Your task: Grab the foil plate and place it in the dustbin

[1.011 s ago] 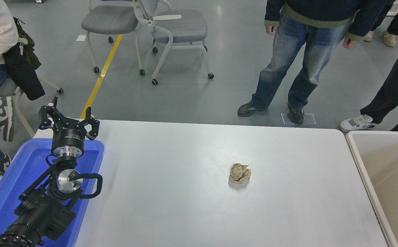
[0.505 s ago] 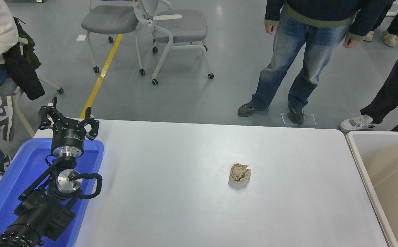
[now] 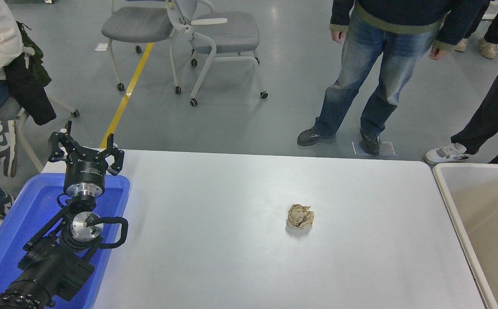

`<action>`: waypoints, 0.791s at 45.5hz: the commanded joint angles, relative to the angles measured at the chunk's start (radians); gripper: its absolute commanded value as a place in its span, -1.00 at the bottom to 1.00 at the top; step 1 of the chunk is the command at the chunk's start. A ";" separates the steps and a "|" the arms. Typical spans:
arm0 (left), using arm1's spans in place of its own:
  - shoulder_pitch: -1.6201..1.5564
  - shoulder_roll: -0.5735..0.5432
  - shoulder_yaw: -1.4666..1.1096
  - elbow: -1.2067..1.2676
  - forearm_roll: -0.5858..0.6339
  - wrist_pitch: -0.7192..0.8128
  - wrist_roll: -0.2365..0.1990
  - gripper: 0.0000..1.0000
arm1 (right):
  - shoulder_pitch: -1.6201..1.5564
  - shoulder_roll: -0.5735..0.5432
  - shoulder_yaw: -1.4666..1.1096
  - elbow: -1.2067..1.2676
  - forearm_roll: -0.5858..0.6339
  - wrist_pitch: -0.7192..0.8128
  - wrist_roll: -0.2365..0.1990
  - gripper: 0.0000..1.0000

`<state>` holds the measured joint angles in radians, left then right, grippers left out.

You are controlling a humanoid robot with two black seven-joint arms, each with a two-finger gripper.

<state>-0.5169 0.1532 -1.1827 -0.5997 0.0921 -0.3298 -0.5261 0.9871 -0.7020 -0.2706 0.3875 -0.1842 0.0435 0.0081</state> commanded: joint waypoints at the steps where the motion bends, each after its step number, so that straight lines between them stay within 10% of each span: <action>1: 0.000 0.000 0.000 0.000 0.000 0.000 0.000 0.98 | 0.172 -0.145 -0.033 0.321 -0.167 -0.027 -0.020 1.00; 36: 0.000 0.000 0.000 0.000 0.000 0.000 0.000 0.98 | 0.927 -0.071 -0.777 0.919 -0.170 -0.051 -0.025 1.00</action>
<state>-0.5169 0.1533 -1.1827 -0.6000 0.0921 -0.3299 -0.5261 1.6810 -0.8421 -0.8418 1.1155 -0.3564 -0.0065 -0.0167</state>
